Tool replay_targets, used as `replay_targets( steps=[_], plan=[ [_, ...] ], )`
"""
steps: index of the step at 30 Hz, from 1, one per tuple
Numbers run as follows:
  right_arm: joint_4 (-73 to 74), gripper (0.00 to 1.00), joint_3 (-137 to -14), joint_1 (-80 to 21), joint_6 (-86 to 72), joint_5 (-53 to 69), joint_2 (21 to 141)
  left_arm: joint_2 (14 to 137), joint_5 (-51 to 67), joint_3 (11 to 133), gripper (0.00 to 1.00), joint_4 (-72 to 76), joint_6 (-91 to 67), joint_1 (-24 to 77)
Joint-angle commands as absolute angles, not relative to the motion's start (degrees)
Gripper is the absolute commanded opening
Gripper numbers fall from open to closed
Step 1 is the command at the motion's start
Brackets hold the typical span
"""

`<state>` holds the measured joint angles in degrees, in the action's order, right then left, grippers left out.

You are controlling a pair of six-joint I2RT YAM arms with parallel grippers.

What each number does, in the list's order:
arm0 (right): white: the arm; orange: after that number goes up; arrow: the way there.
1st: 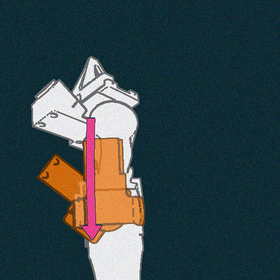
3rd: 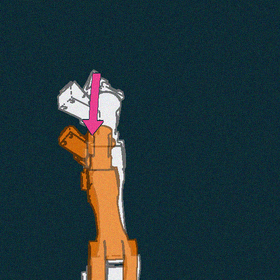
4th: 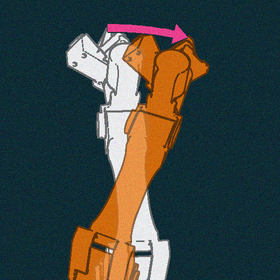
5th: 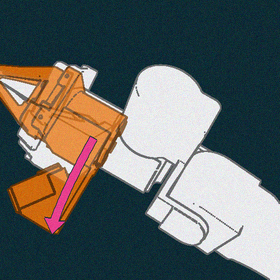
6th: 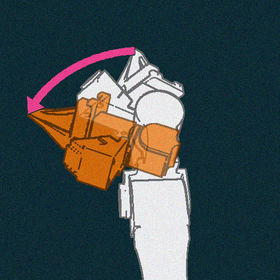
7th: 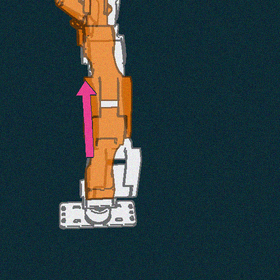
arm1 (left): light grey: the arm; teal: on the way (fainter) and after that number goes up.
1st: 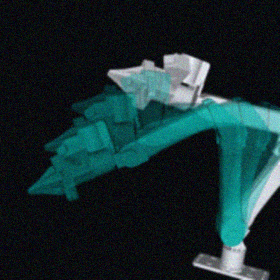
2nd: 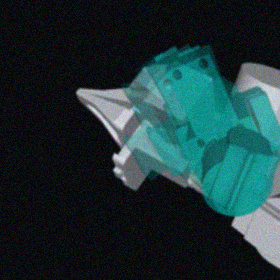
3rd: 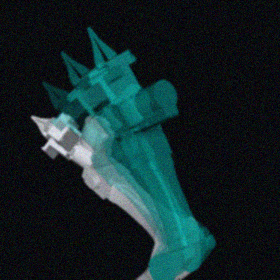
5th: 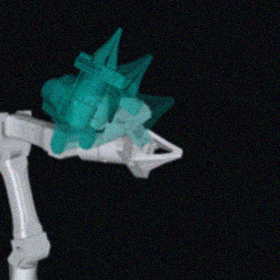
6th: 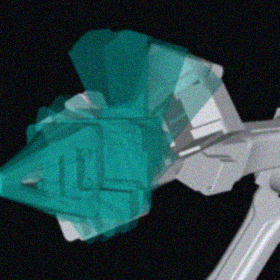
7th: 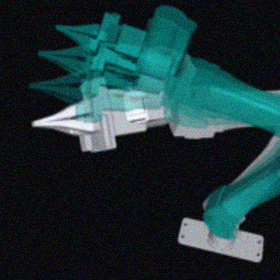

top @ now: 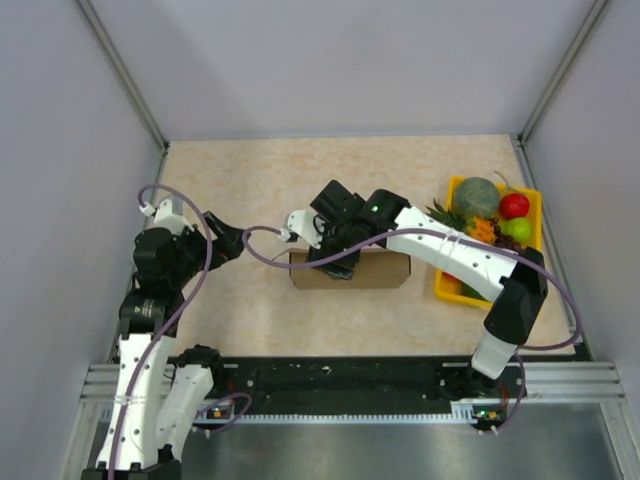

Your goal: Fold the paper box

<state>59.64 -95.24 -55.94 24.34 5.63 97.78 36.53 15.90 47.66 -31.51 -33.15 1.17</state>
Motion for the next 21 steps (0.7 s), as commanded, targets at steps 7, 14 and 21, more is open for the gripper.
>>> replay_targets(
  steps=[7, 14, 21],
  plan=[
    [64.6, 0.5, -100.71, -52.38, 24.17, 14.06, 104.49, 36.3, 20.12, 46.23, 0.95, -27.51, -31.38, 1.05],
    [63.99, 0.74, -102.92, -51.86, 28.38, 12.83, 106.7, 36.12, 23.55, 44.47, 0.94, -25.4, -30.41, 1.06],
    [62.58, 0.81, -104.59, -49.66, 30.06, 16.26, 107.75, 36.04, 24.96, 43.77, 0.94, -24.52, -30.5, 1.05]
  ],
)
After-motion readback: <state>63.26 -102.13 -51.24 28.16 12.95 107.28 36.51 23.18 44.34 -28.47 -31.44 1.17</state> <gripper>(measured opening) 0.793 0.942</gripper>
